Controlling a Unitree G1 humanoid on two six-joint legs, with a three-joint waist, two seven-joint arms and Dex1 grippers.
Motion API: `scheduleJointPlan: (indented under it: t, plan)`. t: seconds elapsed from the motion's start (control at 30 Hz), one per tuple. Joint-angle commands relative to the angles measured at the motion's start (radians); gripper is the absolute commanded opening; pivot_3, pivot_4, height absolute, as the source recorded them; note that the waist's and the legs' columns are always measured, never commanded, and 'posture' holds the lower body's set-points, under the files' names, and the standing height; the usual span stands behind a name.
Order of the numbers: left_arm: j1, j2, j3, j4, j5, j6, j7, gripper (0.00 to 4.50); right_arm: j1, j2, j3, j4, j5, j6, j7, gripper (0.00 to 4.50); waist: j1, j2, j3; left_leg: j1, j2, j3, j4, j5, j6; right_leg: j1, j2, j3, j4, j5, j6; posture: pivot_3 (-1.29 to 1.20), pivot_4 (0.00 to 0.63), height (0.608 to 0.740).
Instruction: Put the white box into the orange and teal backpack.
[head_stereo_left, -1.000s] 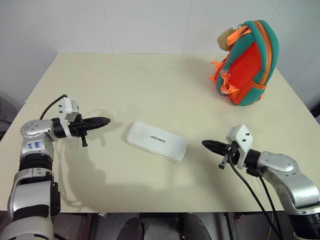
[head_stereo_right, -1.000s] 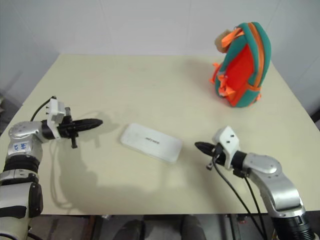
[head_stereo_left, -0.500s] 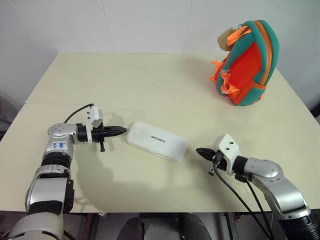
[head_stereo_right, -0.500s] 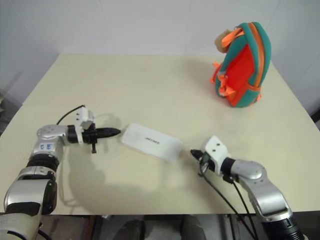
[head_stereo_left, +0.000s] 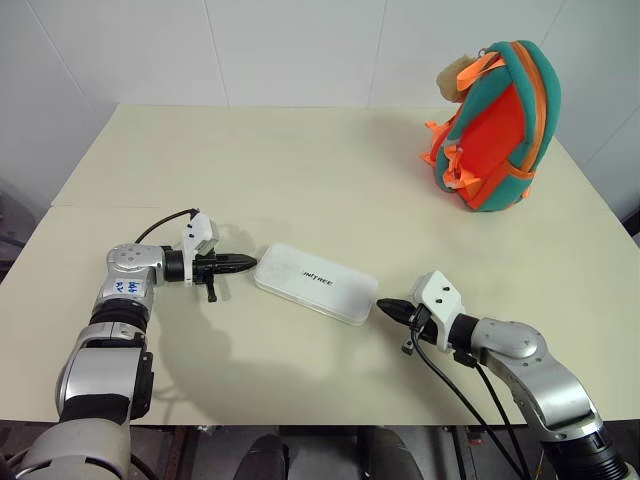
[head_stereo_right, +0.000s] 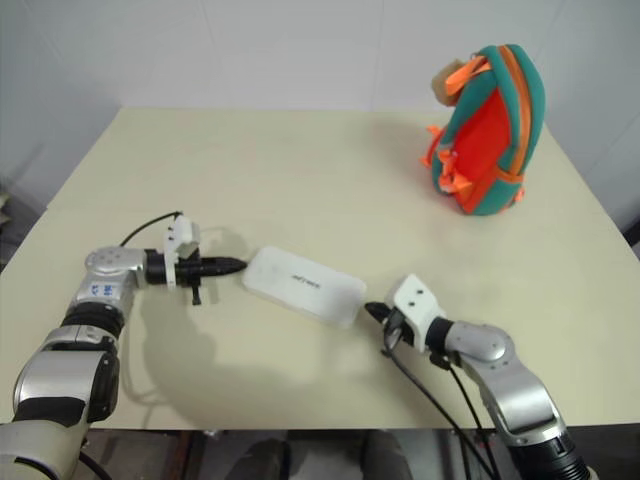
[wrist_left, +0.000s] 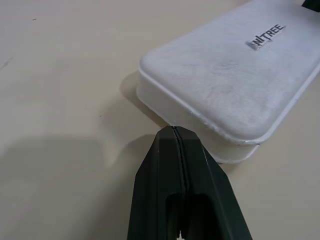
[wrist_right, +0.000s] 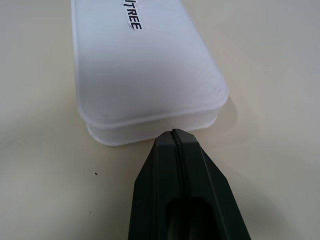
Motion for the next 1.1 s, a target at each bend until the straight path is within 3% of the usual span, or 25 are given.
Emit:
scheduleJointPlan:
  t: [0.03,0.53,1.1]
  plan:
    - [-0.032,-0.010,0.001,0.000,0.007,-0.013,0.001,0.00,-0.016,0.002,0.012,-0.028,-0.003,0.000,0.007,0.12,0.000,0.000,0.000,0.000,0.000,0.000,0.000,0.000,0.000,0.000,0.000,0.000,0.000,0.000,0.000,0.00,0.150,0.740]
    - [0.009,-0.015,-0.040,-0.092,0.005,0.065,-0.110,0.00,-0.098,0.016,0.047,0.020,-0.007,-0.024,0.059,0.12,-0.001,0.000,0.000,0.000,0.000,0.000,0.000,0.000,0.000,0.000,0.000,0.000,0.000,0.000,0.000,0.00,0.150,0.740]
    - [0.251,0.036,-0.084,-0.580,-0.057,0.389,-0.209,0.00,-0.148,-0.010,0.076,0.047,-0.026,-0.029,0.177,0.12,-0.002,0.000,0.000,0.000,0.000,0.000,0.000,0.000,0.000,0.000,0.000,0.000,0.000,0.000,0.000,0.00,0.150,0.740]
